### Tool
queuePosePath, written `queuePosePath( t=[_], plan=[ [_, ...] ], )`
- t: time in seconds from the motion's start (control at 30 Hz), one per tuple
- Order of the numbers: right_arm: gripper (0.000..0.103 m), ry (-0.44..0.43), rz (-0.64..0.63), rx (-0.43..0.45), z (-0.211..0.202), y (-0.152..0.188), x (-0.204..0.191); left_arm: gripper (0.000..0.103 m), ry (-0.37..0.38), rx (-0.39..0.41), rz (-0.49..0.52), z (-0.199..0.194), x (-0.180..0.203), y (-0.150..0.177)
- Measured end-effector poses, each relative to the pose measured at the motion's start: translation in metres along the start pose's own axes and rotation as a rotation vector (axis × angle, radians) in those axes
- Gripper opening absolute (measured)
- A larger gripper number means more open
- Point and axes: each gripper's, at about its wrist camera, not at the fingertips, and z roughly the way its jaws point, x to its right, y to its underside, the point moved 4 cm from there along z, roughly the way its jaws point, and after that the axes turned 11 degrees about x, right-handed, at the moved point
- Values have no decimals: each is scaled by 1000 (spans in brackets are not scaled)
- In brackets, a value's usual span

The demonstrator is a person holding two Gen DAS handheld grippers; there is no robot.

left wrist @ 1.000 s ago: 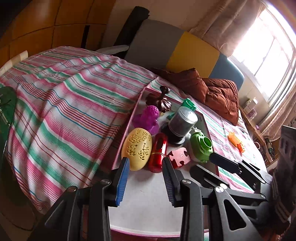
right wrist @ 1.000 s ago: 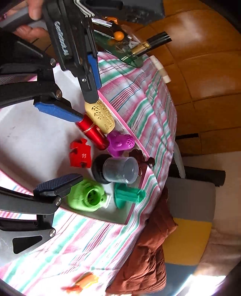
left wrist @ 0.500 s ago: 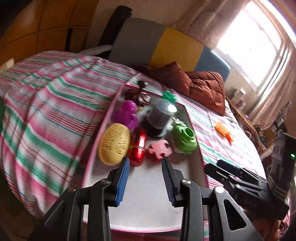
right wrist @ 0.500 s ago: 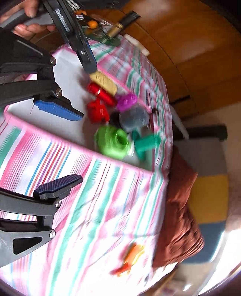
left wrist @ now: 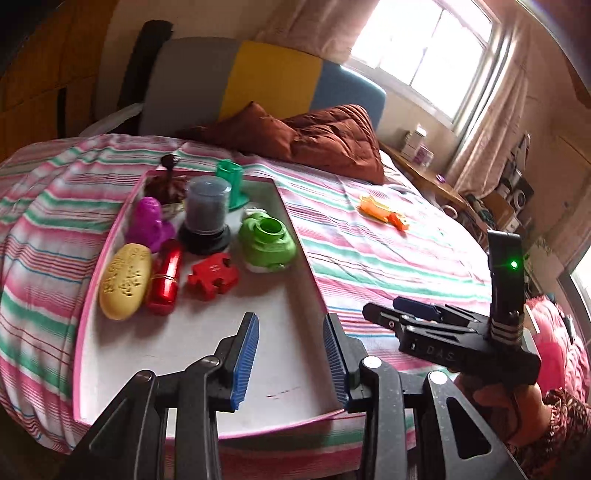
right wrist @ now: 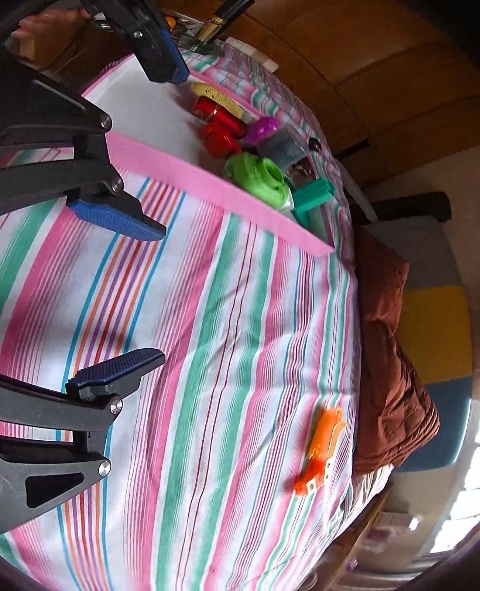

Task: Organize rigid objects
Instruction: 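Withdraw both open tools from the tray toward the orange pieces, then grasp the orange block stack with the right tool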

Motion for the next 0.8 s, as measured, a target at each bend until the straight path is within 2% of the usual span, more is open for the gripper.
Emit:
queuePosePath(
  t=[0.2,0.4,0.63,0.8],
  plan=[
    [62,78,73,42,-4,-4,38,36,29,-19,27,7,20,-3],
    [62,196,96,65,3,-17,87,36,71,-39,77,17,47,-8],
    [62,314,123,97,20,-72,154,36,110,-93,97,33,73,-6],
    [61,355,100,84,45,-114,183,36,121,-127,109,40,84,-3]
  ],
)
